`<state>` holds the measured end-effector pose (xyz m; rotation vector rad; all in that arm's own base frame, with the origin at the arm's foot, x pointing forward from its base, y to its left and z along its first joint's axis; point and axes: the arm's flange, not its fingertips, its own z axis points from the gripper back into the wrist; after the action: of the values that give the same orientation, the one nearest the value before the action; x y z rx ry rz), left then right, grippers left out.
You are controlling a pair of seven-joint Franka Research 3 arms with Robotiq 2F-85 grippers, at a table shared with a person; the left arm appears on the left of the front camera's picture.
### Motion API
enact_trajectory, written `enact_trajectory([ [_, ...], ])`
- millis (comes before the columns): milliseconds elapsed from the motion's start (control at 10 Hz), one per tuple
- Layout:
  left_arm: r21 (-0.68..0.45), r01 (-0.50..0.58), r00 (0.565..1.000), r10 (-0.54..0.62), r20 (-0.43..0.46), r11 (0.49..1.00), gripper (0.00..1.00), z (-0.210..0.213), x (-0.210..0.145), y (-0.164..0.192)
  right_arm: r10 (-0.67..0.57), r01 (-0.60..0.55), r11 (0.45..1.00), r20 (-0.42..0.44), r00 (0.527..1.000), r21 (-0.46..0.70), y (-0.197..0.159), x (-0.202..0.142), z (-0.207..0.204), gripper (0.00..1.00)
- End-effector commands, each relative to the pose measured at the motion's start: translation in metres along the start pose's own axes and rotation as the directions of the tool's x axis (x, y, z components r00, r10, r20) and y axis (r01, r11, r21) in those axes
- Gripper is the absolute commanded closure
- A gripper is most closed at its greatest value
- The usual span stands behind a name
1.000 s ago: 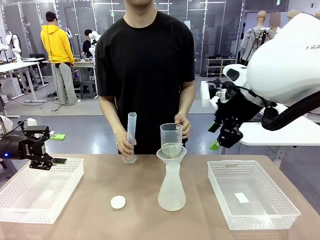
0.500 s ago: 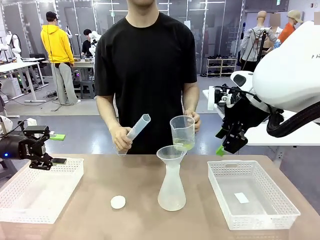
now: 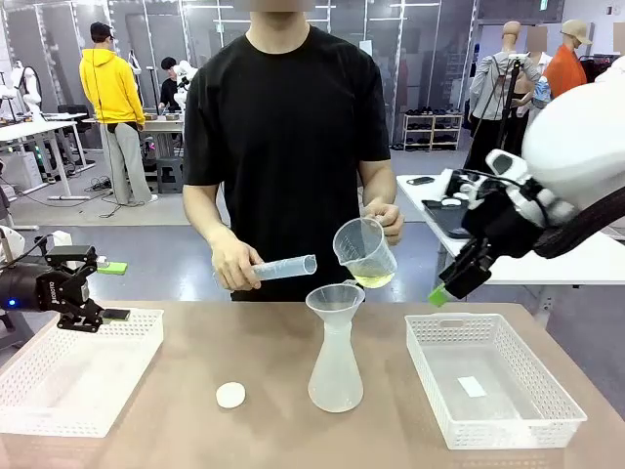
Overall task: Prepare the solutions needed for the experiment.
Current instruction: Once the solution is in the Big flask , pick up the Plastic Funnel and place it back into the right Organizing basket.
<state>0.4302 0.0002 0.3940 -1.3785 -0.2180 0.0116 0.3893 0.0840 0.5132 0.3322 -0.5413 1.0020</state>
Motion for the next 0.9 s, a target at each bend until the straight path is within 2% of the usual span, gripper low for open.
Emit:
enact_trajectory([
  [0,-0.031,0.018,1.000,-0.018,0.011,0.999,0.00,-0.001,0.001,-0.002,-0.303,0.295,0.953,0.156,0.940,0.068,-0.005,-0.026,0.001,0.27],
  [100,-0.031,0.018,1.000,-0.018,0.011,0.999,0.00,-0.001,0.001,-0.002,-0.460,0.442,0.887,0.174,0.871,0.131,-0.012,-0.045,0.000,0.27],
  [200,-0.031,0.018,1.000,-0.018,0.011,0.999,0.00,-0.001,0.001,-0.002,-0.569,0.541,0.817,0.122,0.813,0.199,-0.014,-0.057,-0.002,0.27],
  [300,-0.031,0.018,1.000,-0.018,0.011,0.999,0.00,-0.001,0.001,-0.002,-0.639,0.590,0.756,0.123,0.759,0.284,-0.018,-0.068,-0.004,0.27],
  [400,-0.031,0.018,1.000,-0.018,0.011,0.999,0.00,-0.001,0.001,-0.002,-0.697,0.636,0.690,0.081,0.712,0.346,-0.024,-0.078,-0.009,0.27],
  [500,-0.031,0.018,1.000,-0.018,0.011,0.999,0.00,-0.001,0.001,-0.002,-0.764,0.697,0.608,0.043,0.643,0.381,-0.033,-0.087,-0.016,0.27],
  [600,-0.031,0.018,1.000,-0.018,0.011,0.999,0.00,-0.001,0.001,-0.002,-0.801,0.696,0.542,0.039,0.598,0.471,-0.039,-0.094,-0.023,0.27],
  [800,-0.031,0.018,1.000,-0.018,0.011,0.999,0.00,-0.001,0.001,-0.002,-0.858,0.731,0.451,0.023,0.513,0.512,-0.050,-0.105,-0.035,0.27],
])
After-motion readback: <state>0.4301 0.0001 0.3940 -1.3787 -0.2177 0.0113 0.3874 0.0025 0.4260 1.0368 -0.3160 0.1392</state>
